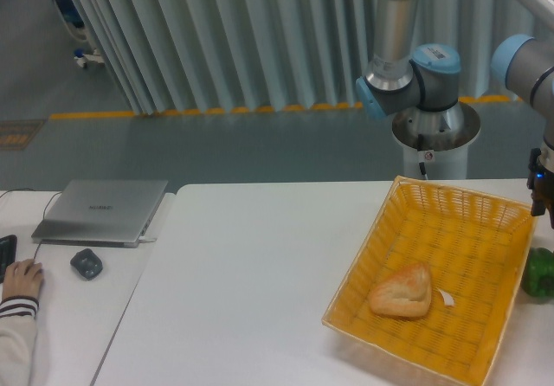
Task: Place the red peppers in a basket
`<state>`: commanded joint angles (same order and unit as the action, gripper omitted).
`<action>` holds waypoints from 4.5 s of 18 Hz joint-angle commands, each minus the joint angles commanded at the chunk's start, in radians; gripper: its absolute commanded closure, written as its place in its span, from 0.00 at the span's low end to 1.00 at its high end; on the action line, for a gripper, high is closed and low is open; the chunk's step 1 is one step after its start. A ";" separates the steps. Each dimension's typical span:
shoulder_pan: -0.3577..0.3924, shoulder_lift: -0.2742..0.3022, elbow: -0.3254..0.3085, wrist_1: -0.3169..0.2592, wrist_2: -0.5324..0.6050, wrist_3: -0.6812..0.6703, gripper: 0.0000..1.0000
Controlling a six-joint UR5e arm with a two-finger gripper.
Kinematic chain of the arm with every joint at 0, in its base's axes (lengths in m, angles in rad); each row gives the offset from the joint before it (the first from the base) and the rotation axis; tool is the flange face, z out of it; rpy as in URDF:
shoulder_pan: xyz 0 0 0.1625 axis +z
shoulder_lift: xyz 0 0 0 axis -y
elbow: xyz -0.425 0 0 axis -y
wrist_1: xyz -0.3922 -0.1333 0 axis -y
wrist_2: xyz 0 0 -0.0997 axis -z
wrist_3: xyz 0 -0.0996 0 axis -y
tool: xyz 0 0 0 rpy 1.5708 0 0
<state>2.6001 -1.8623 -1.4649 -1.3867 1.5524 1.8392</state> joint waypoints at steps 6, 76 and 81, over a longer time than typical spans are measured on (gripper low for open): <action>0.006 0.002 0.000 0.000 -0.003 -0.003 0.00; 0.275 -0.055 -0.233 0.176 0.066 0.341 0.46; 0.275 -0.055 -0.227 0.176 0.066 0.354 0.64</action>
<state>2.8747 -1.9175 -1.6920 -1.2103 1.6183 2.1936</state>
